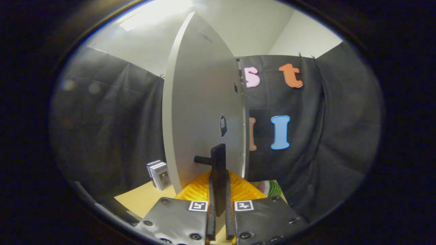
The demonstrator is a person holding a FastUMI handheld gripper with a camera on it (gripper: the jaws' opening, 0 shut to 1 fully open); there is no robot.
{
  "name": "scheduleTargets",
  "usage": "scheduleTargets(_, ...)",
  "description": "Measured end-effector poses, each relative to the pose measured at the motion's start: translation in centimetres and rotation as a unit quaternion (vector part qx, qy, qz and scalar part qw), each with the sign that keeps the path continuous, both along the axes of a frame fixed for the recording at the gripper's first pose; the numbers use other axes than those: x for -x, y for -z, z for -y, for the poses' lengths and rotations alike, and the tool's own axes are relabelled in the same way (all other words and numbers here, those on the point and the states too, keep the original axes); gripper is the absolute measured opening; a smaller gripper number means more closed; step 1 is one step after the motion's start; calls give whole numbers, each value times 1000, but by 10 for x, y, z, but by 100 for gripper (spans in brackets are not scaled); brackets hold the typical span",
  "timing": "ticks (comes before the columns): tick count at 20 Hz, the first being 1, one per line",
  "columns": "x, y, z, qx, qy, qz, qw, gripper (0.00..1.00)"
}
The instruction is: Open the shoe cabinet door, grab the shoes and put them into the shoe cabinet, then close the shoe cabinet door.
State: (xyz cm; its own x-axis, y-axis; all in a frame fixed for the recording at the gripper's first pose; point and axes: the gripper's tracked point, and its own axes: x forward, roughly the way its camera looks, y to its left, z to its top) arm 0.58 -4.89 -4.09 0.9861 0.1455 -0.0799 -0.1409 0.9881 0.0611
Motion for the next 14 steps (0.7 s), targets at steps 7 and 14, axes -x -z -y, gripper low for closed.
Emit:
scheduleTargets(7,-1,3,32,-12,42,-6,999,9)
scheduleTargets(14,1,3,37,-8,19,-9,1000,8)
